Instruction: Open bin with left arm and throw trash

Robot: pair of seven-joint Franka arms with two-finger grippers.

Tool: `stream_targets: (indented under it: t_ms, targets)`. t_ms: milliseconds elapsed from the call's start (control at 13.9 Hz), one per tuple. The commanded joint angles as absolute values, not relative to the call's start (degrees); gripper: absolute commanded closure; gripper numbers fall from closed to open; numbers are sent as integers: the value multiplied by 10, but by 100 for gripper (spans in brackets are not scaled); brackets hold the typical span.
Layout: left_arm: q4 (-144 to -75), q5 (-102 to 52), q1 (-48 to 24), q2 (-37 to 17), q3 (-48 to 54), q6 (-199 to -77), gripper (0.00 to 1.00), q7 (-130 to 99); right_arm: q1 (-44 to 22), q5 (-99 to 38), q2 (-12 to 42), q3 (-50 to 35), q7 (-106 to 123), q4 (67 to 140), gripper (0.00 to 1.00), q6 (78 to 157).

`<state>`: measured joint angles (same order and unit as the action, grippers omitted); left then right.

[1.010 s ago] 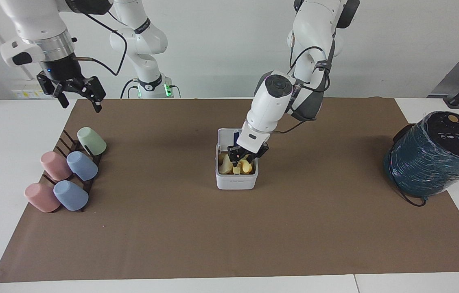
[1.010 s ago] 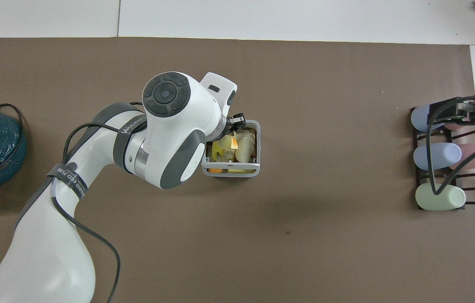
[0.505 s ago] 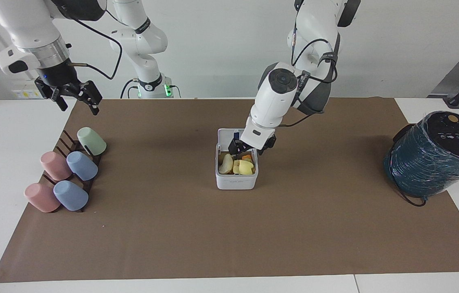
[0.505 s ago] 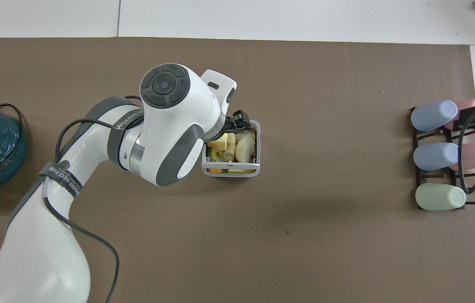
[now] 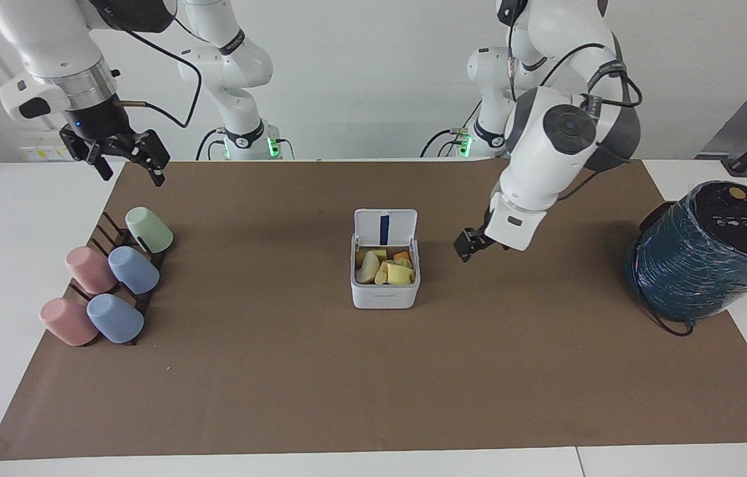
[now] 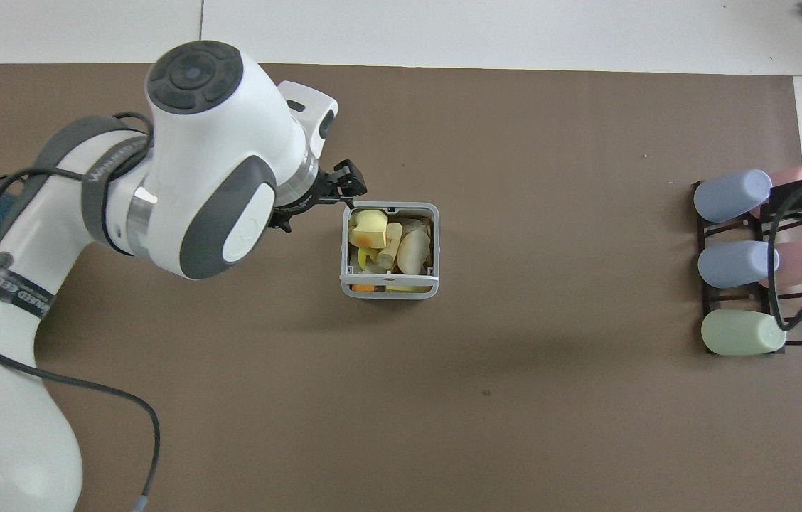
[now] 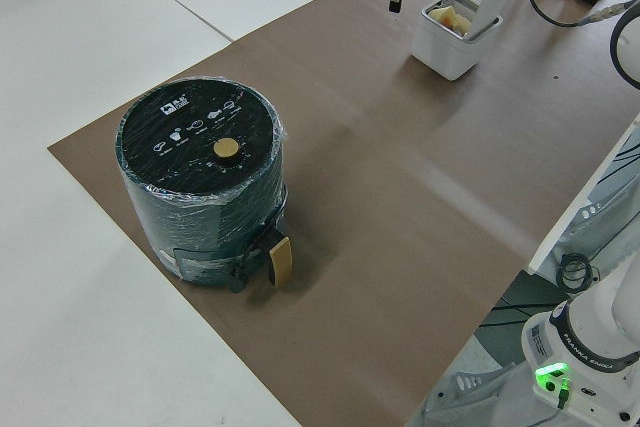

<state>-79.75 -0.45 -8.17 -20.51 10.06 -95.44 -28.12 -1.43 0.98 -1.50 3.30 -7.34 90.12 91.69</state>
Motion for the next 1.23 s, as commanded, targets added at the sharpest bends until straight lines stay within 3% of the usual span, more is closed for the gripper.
stream_targets:
  t_ms: [0,505,1154]
  targets:
    - [-795,22,-32,-186,105,-919,0,-176,-13,4,-33,33,-60,920,0,914]
    - [-831,35,42,-81,108,-868,0,-75,-13,-1,-34,33,-61,925,0,915]
    - [-828,12,44,-54,105,-867,0,-45,-11,-1,-34,29,-61,923,0,912]
